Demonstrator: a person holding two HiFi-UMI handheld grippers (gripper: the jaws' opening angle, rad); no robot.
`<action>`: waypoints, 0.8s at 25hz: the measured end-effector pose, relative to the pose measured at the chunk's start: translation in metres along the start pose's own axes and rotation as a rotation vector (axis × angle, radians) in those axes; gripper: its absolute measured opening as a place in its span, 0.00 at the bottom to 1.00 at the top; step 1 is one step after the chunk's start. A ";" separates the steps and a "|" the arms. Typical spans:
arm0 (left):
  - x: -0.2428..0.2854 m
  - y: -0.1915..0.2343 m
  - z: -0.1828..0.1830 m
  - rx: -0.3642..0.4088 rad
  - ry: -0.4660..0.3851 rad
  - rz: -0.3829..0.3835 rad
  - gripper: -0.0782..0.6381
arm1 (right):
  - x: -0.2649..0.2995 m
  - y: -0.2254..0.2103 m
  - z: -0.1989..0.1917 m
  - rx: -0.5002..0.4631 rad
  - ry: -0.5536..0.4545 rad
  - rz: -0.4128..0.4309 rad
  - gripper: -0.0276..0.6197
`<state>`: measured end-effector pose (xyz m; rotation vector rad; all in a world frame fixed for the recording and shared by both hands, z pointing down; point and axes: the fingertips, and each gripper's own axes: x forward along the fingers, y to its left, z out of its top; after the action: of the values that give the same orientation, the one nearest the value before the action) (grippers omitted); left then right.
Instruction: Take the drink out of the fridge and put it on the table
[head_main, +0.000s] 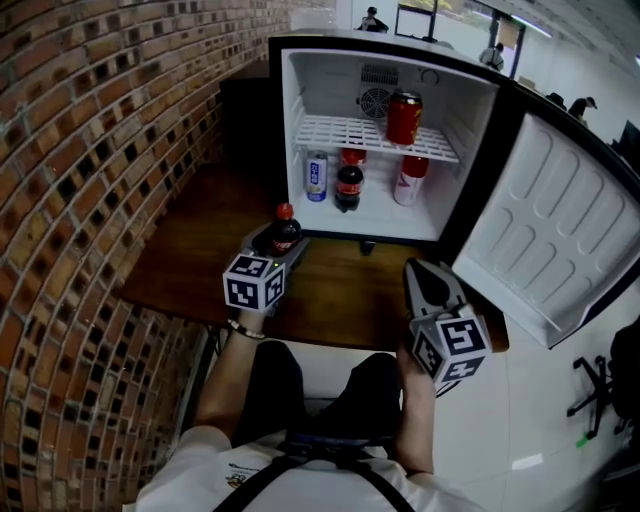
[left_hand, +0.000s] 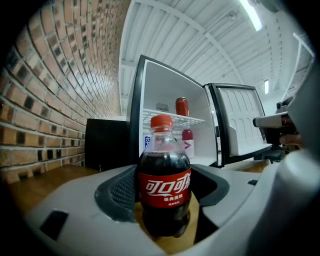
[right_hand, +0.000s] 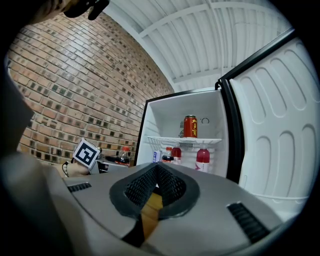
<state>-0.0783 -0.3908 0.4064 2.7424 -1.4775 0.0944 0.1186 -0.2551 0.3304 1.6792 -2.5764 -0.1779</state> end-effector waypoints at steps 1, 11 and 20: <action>-0.001 0.002 -0.004 -0.007 0.003 0.006 0.54 | 0.000 0.001 0.000 0.000 0.000 0.002 0.07; -0.002 0.012 -0.027 -0.016 0.012 0.044 0.54 | 0.001 -0.001 -0.002 0.006 0.001 0.001 0.07; 0.005 0.010 -0.035 -0.017 0.023 0.044 0.54 | 0.003 -0.002 -0.004 0.016 0.004 0.005 0.07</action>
<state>-0.0851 -0.3983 0.4414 2.6870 -1.5254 0.1136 0.1192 -0.2588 0.3338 1.6765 -2.5858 -0.1533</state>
